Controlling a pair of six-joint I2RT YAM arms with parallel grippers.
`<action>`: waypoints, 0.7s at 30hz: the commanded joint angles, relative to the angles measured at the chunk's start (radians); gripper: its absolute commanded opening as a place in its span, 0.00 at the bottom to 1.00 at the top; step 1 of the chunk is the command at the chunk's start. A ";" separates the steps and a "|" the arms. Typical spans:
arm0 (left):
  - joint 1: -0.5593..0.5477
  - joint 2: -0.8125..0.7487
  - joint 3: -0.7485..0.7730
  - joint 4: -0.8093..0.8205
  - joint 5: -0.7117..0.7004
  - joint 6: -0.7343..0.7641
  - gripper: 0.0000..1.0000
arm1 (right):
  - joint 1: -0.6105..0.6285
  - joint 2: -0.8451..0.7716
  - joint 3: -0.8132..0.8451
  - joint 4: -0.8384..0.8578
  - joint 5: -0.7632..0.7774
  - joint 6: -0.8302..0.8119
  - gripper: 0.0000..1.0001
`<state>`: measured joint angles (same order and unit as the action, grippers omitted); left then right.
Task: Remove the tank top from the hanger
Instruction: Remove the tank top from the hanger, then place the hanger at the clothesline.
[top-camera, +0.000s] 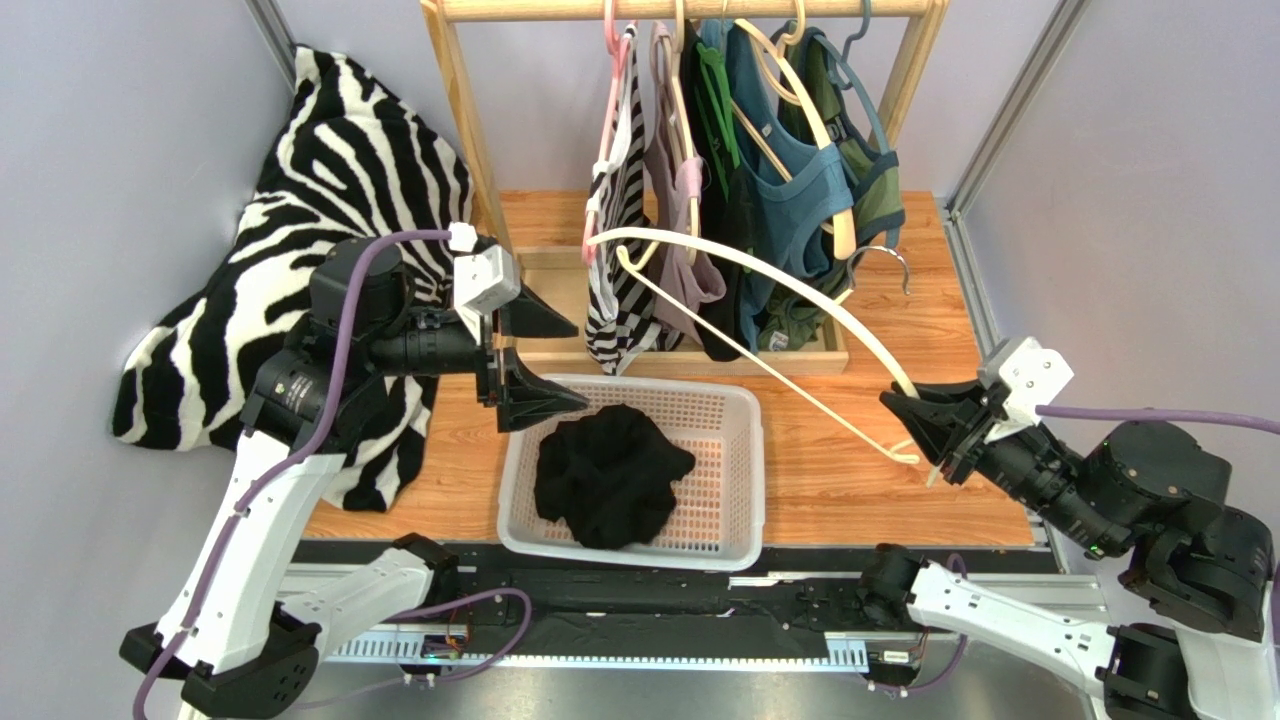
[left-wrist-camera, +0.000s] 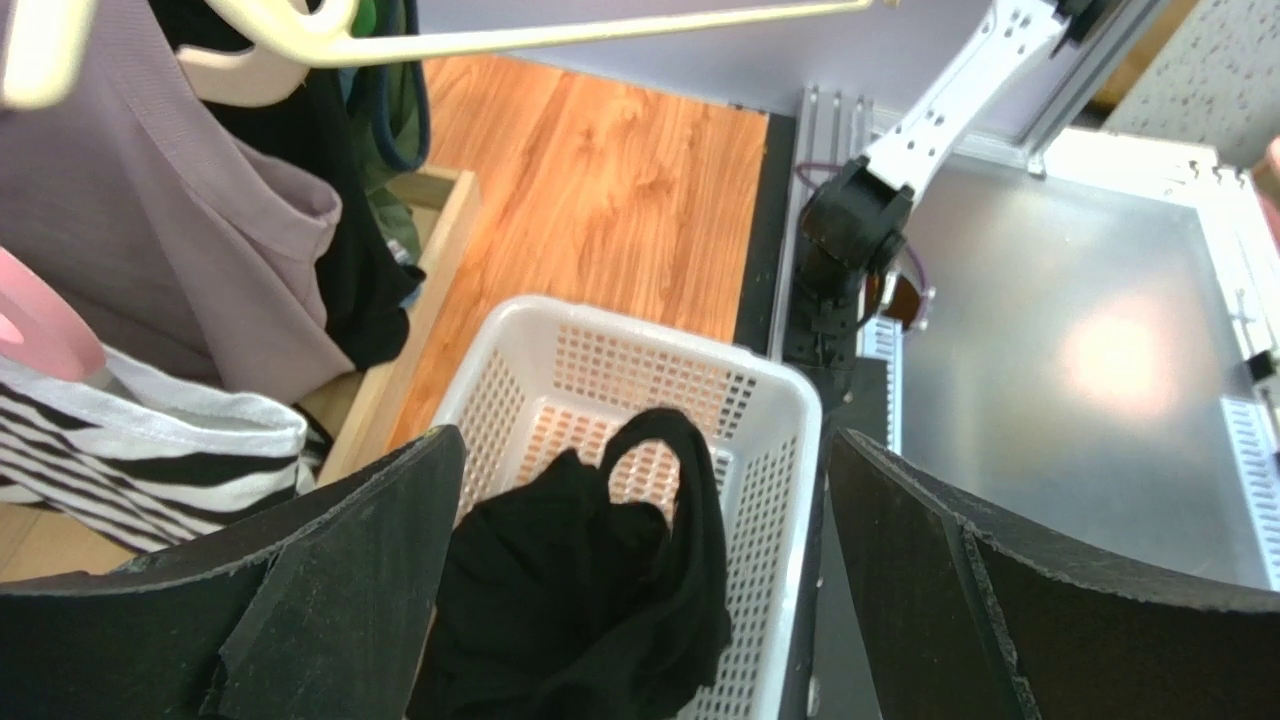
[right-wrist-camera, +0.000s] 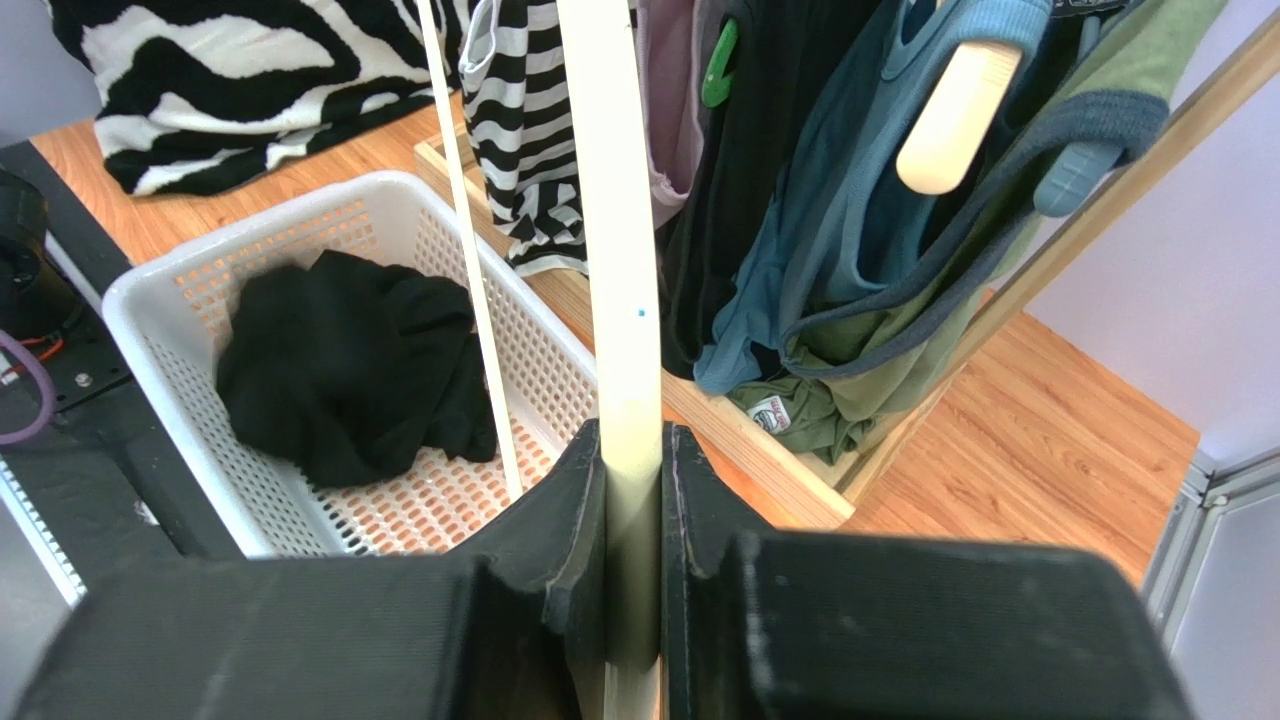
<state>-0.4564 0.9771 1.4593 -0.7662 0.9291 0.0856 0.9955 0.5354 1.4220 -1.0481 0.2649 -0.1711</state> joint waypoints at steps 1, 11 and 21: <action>-0.007 -0.014 0.077 -0.083 0.010 0.170 0.99 | 0.002 0.021 0.006 0.097 0.022 -0.033 0.00; -0.007 -0.049 0.263 -0.340 -0.084 0.453 0.99 | 0.002 0.041 -0.130 0.127 -0.114 -0.230 0.00; -0.007 -0.029 0.098 -0.303 0.096 0.425 0.99 | 0.000 0.018 -0.252 0.247 -0.250 -0.386 0.00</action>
<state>-0.4587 0.8993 1.5997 -1.0748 0.9562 0.4885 0.9955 0.5747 1.1568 -0.9504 0.0933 -0.4698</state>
